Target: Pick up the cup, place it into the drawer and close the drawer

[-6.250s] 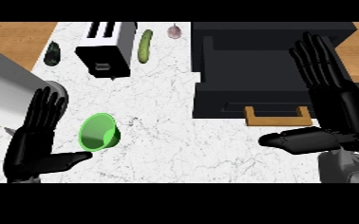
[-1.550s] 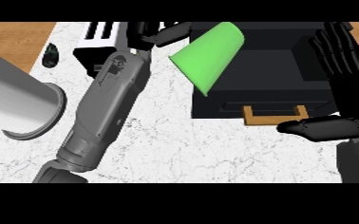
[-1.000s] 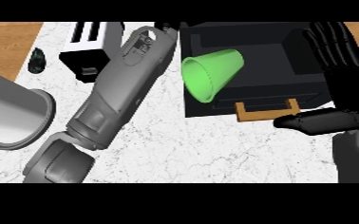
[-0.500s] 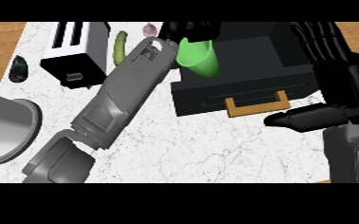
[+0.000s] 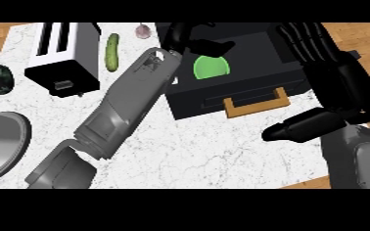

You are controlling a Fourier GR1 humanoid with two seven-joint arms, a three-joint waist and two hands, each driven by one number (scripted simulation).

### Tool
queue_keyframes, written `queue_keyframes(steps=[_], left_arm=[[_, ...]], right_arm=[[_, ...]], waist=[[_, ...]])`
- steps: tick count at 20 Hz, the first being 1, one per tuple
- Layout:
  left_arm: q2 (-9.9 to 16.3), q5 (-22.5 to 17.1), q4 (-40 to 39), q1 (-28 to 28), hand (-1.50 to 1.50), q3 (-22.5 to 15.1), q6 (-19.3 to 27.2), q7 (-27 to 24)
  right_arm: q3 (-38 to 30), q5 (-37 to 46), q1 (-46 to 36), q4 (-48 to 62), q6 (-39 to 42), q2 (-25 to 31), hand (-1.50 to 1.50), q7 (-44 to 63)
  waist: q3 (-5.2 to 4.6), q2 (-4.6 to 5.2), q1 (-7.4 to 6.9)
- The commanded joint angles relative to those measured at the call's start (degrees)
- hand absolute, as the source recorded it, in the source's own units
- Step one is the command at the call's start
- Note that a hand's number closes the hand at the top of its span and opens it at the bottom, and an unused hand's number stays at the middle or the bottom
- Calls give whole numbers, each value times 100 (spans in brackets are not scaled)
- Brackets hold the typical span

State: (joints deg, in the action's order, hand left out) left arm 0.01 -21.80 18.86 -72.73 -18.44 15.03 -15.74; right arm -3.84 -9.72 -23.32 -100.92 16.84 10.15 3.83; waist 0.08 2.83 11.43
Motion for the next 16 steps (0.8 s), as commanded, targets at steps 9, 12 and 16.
queue_keyframes(steps=[9, 12, 16], left_arm=[[-1, -1240, 566, 67, -150, 268, 189, -1083], [-1, -1336, 420, -93, -150, 409, 182, -1171], [-1, -1404, 192, -114, -150, 430, 366, -1248]], right_arm=[[1290, -571, 77, -1, 1882, 572, 150, 644], [1361, -99, 318, 67, 2161, 1029, 150, 674], [1550, 1075, 627, -301, 1888, 1244, -150, 524]], waist=[[-14, -92, -133], [-7, -119, -428], [-1, -167, -597]])
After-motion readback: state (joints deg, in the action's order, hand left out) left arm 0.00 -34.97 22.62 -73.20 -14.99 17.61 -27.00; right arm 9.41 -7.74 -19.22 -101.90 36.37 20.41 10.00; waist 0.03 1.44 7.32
